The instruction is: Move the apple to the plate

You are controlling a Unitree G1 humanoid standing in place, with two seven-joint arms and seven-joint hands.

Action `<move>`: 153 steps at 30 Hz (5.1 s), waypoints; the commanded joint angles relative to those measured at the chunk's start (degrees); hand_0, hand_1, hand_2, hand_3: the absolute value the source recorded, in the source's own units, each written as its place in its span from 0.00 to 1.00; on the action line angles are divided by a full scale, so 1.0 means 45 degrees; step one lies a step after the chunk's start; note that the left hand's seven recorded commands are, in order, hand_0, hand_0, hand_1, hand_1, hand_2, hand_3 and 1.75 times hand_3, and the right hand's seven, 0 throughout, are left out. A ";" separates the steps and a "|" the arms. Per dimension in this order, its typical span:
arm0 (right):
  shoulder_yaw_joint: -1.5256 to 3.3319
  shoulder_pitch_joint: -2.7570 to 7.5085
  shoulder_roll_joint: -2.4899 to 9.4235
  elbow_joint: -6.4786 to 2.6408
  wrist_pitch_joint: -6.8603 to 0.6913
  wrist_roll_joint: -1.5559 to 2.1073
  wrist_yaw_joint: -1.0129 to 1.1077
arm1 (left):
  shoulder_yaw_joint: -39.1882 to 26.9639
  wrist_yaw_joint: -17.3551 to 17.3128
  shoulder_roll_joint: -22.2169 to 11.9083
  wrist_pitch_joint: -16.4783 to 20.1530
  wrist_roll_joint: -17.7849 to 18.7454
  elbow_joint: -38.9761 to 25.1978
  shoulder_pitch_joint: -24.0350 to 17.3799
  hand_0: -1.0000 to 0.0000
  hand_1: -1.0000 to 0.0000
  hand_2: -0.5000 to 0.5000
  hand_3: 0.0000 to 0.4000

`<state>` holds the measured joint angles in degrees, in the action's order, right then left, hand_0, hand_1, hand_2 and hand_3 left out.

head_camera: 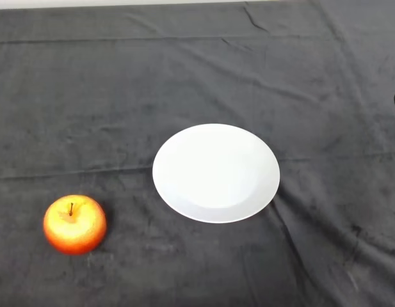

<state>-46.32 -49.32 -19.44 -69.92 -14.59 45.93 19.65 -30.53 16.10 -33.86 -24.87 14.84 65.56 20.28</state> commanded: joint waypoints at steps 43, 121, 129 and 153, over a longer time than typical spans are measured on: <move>-0.0137 -0.0247 -0.0318 0.0047 0.0031 0.0148 -0.0009 | 0.2358 -1.2104 0.0402 -0.2653 0.0520 -0.0670 0.1496 1.00 1.00 0.50 0.00; -0.0042 -0.0098 -0.0180 0.0423 -0.0019 0.0143 -0.0148 | 0.7673 -0.8992 -0.0616 0.5904 -0.6965 -1.2821 -0.1038 0.00 0.00 0.50 1.00; -0.0038 -0.0093 -0.0176 0.0434 -0.0021 0.0148 -0.0154 | 0.7618 -0.7745 0.0028 0.4711 -0.7053 -1.2648 -0.0136 0.00 0.00 0.50 1.00; -0.0028 -0.0095 -0.0182 0.0432 -0.0024 0.0160 -0.0160 | 1.0262 -0.3270 0.3051 -0.0894 -0.8483 -0.8934 0.1798 0.00 0.00 0.50 1.00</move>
<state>-46.25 -49.32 -19.35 -69.85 -14.60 45.94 19.56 15.24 0.47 -20.24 -27.83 -22.49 24.35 24.78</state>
